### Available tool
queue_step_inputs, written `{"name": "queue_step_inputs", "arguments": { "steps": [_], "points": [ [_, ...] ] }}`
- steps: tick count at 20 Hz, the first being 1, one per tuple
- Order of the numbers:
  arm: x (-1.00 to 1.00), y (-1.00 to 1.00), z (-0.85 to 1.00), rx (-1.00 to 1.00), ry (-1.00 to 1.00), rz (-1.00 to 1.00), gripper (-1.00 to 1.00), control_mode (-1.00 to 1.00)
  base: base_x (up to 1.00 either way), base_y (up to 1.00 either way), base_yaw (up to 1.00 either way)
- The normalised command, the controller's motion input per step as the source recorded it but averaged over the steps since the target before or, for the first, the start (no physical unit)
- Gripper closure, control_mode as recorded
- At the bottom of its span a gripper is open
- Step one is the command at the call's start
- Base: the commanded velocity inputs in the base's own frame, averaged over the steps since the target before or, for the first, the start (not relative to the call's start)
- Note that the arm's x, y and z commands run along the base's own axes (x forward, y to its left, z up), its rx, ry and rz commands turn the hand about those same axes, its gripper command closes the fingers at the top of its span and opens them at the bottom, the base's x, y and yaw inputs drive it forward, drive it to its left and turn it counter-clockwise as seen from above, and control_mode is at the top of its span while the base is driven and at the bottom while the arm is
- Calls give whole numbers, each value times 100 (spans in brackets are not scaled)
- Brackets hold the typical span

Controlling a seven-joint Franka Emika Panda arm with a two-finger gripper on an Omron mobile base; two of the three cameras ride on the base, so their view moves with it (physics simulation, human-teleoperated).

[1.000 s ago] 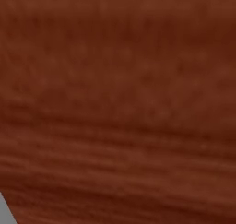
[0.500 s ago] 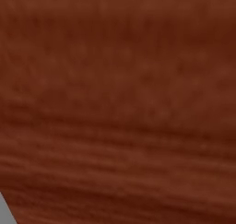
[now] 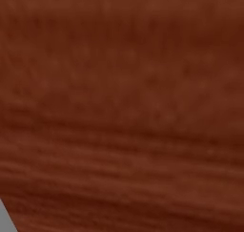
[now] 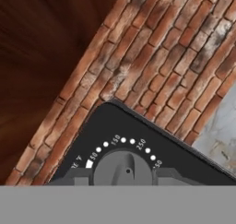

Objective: Pull the toaster oven rack outwards. Pick up the baguette from the plate and place it on the toaster oven rack. Close the toaster oven door fully and set the temperature to the lowest setting.

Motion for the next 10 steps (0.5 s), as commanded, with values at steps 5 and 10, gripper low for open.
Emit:
{"name": "queue_step_inputs", "arguments": {
  "steps": [5, 10],
  "points": [
    [0, 0, 0, -18, 0, 2, 100, -100, 0, 0, 0],
    [0, 0, 0, -19, 0, 3, 100, -100, 0, 0, 0]
  ]
}}
